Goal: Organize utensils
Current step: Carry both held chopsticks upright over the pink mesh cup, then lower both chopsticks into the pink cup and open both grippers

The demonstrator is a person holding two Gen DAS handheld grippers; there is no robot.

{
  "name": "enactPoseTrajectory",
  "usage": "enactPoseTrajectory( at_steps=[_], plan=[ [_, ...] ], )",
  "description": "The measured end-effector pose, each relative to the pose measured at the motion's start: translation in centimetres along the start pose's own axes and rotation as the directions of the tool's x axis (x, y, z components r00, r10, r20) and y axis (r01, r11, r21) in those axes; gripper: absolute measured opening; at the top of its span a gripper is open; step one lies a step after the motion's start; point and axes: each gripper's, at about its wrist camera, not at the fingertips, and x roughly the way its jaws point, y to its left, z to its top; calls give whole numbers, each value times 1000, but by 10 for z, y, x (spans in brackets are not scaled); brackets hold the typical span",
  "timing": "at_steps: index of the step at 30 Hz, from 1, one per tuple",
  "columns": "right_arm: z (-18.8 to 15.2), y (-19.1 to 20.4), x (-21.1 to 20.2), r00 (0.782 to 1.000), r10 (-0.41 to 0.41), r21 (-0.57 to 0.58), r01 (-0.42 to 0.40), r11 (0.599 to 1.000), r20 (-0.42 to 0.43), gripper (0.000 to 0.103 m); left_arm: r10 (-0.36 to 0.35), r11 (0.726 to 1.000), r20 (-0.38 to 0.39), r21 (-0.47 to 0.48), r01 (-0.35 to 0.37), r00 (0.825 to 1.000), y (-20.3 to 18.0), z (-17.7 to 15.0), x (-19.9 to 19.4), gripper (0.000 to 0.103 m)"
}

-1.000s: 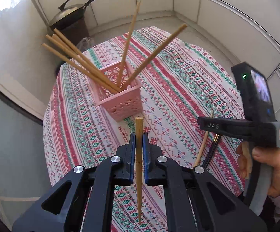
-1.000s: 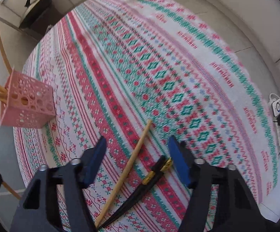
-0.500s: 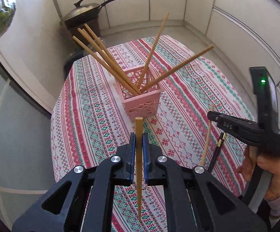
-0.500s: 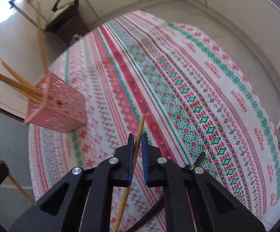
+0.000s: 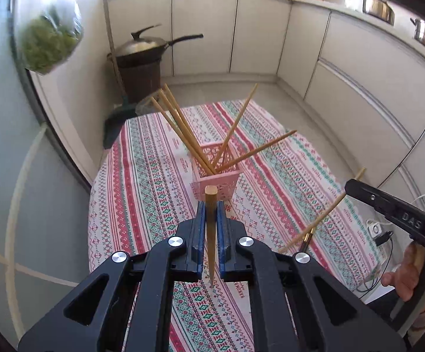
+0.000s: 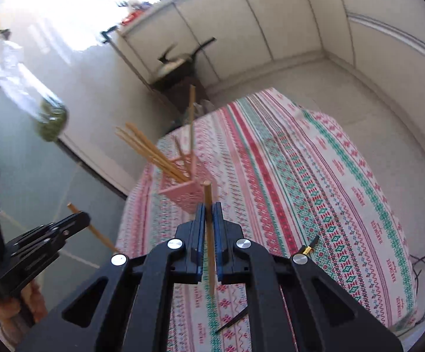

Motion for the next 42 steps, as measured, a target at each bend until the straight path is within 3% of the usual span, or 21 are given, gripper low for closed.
enactPoseTrajectory(
  at_steps=[5, 11, 18, 21, 27, 30, 37, 42],
  plan=[
    [11, 21, -40, 996, 72, -34, -70, 997, 59, 6, 4, 999, 100, -40, 0, 995, 4, 18, -29, 6],
    [47, 42, -83, 975, 148, -45, -143, 989, 165, 6, 10, 998, 211, -60, 2, 978, 3, 60, -51, 6],
    [94, 54, -102, 946, 153, -50, -145, 988, 287, 6, 27, 997, 305, -82, -2, 952, 3, 104, -60, 6],
    [109, 54, -96, 940, 153, -43, -147, 988, 303, 6, 27, 995, 307, -100, 4, 951, 6, 111, -49, 6],
    [129, 51, -81, 936, 147, -18, -149, 989, 319, 6, 28, 988, 250, -152, 11, 968, 17, 114, -15, 7],
    [134, 48, -71, 936, 131, 0, -139, 990, 326, 6, 8, 980, 227, -196, 38, 974, 28, 110, -1, 15],
    [141, 48, -56, 937, 102, 17, -114, 993, 334, 6, 37, 965, 268, -260, 35, 963, 47, 104, -21, 26],
    [141, 55, -40, 939, 57, -1, -61, 998, 338, 6, 54, 966, 268, -257, 18, 962, 49, 101, -27, 27]
  ],
)
